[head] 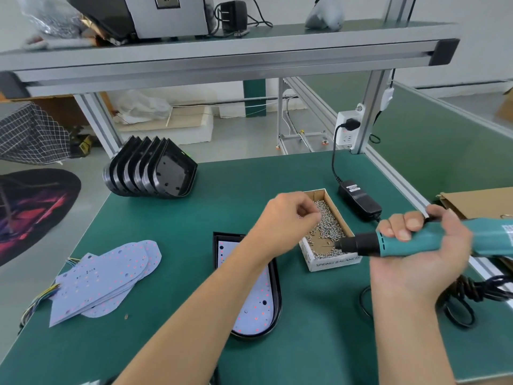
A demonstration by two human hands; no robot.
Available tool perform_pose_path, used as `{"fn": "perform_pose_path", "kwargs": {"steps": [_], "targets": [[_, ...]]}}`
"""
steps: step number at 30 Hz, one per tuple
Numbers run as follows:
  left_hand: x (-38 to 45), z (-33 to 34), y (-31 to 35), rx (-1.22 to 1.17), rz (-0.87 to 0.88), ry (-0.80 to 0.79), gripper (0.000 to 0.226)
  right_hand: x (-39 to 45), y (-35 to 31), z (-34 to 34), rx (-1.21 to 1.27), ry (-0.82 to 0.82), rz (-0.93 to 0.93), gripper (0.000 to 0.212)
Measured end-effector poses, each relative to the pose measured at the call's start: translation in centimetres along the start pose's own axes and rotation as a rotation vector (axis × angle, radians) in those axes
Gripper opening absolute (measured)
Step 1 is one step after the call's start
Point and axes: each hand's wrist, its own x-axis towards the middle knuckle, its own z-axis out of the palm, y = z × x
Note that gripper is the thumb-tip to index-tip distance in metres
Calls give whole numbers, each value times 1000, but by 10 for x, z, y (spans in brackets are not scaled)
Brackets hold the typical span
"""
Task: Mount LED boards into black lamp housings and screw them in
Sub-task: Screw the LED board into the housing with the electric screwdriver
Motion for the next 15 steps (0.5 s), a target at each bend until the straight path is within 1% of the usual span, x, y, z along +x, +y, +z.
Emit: {"fn": "perform_pose_path", "kwargs": {"steps": [2, 6, 8, 11, 13, 15], "targets": [[-20, -20, -5, -212, -25, 37, 8, -2, 5, 3, 13, -17, 10, 22], [-62, -43, -16, -502, -69, 25, 14, -10, 18, 14, 44, -53, 42, 22], [-82, -48, -17, -610, -106, 50, 9, -17, 24, 20, 63, -77, 65, 23], [-102, -48, -19, -787, -150, 84, 15, -28, 31, 32, 102, -95, 93, 26], [-111, -47, -20, -896, -144, 97, 16, -35, 35, 40, 118, -111, 113, 25], [-117, -47, -19, -954, -133, 112, 19, -41, 38, 46, 123, -130, 126, 25]]}}
